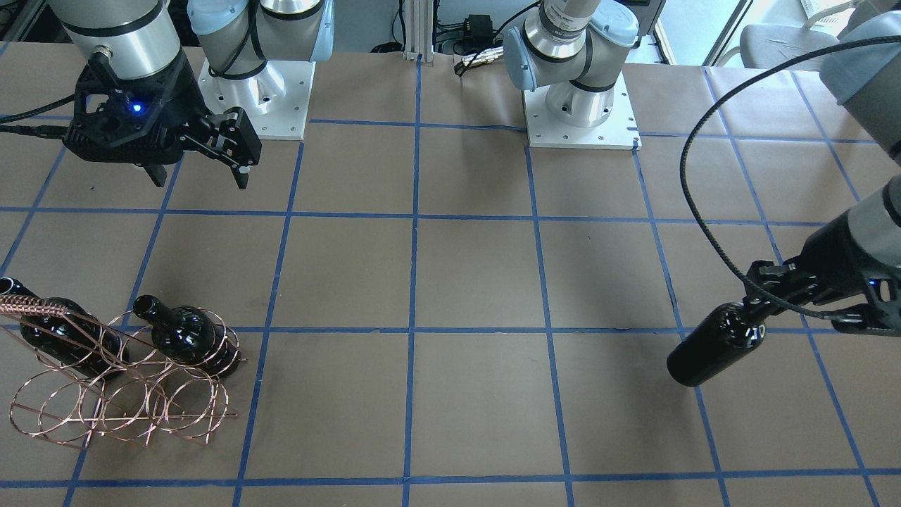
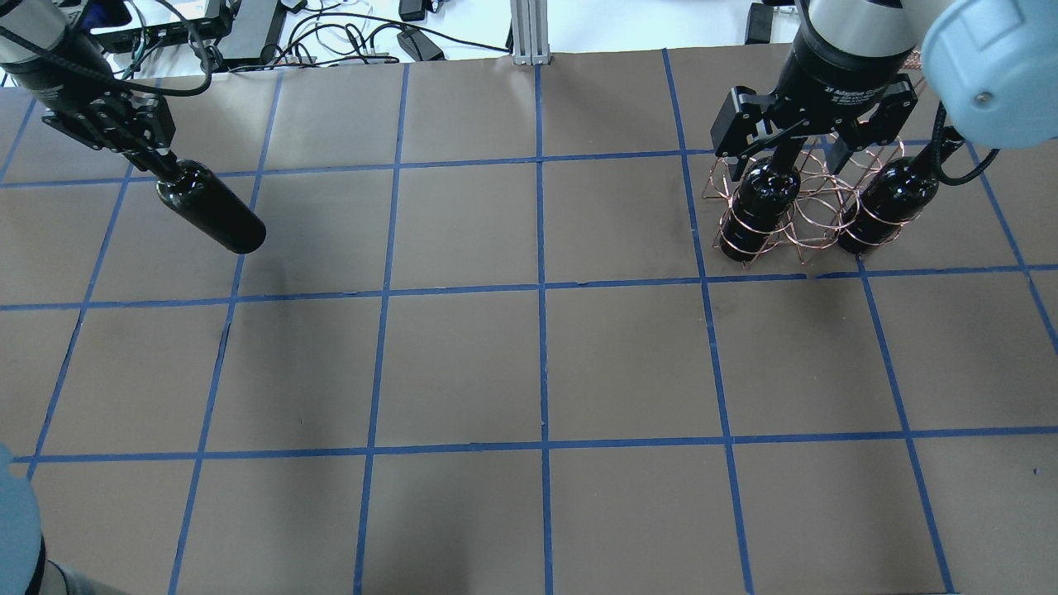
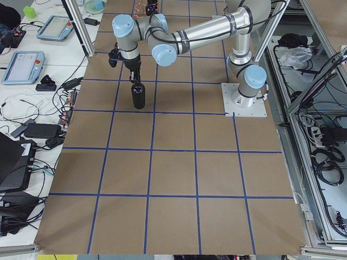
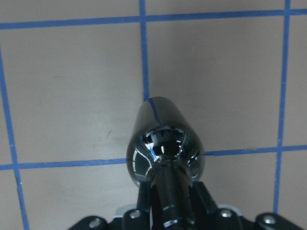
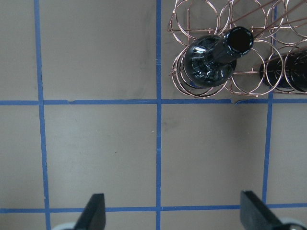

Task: Place wine into wine basket
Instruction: 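Carry the bottle toward the table center and stand it upright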

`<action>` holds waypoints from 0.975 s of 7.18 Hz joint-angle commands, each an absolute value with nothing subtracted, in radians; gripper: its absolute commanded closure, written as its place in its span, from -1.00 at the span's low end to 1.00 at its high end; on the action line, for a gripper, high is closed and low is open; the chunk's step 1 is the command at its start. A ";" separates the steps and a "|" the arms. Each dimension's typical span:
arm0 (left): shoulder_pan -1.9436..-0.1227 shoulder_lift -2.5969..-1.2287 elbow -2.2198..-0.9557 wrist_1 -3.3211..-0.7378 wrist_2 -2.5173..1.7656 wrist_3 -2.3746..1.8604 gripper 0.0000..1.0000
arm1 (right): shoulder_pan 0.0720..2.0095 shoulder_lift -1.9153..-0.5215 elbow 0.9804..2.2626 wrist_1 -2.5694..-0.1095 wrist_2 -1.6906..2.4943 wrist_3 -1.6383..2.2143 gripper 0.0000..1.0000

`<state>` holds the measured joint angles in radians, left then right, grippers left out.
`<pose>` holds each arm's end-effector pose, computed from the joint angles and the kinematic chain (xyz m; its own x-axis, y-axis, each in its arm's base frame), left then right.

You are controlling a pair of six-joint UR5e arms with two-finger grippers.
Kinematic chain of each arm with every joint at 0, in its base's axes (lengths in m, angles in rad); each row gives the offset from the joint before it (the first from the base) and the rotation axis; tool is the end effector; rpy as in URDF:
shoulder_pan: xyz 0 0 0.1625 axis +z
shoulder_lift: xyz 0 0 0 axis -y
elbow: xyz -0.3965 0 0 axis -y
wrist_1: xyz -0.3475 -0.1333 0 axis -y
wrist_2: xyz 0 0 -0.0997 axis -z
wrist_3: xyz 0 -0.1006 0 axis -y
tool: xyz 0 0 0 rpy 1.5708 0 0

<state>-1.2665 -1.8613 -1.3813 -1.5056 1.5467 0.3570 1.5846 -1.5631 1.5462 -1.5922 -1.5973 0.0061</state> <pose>0.0369 -0.5705 0.4033 -0.9980 0.0518 0.0351 0.0527 0.9983 0.0251 0.1369 -0.4521 0.4682 -0.9996 -0.0067 0.0262 -0.0077 0.9992 -0.0385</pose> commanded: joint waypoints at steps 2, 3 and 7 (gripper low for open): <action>-1.483 -1.793 -1.455 -1.517 1.505 0.148 1.00 | 1.585 -1.565 1.546 -1.592 -1.598 0.006 -0.98; -1.567 -1.770 -1.492 -1.516 1.511 0.114 1.00 | 1.585 -1.563 1.546 -1.592 -1.597 0.006 -0.98; -1.762 -1.685 -1.643 -1.508 1.496 -0.020 1.00 | 1.585 -1.563 1.546 -1.592 -1.597 0.005 -0.98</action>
